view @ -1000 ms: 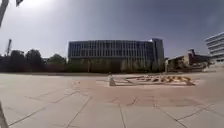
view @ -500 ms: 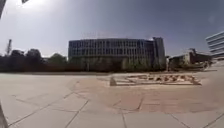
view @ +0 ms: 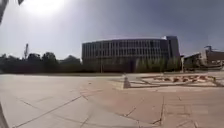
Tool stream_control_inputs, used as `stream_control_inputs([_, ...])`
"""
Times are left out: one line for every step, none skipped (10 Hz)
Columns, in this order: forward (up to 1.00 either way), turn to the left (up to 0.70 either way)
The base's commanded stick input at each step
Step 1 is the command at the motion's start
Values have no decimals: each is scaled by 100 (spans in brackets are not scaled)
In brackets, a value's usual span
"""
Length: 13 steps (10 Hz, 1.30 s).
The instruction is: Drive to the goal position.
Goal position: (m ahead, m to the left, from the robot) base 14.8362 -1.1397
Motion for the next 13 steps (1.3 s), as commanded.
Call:
stream_control_inputs([70,0])
stream_control_inputs([70,0])
stream_control_inputs([70,0])
stream_control_inputs([70,0])
stream_control_inputs([70,0])
stream_control_inputs([70,0])
stream_control_inputs([70,0])
stream_control_inputs([70,0])
stream_control_inputs([70,0])
stream_control_inputs([70,0])
stream_control_inputs([70,0])
stream_control_inputs([70,0])
stream_control_inputs([70,0])
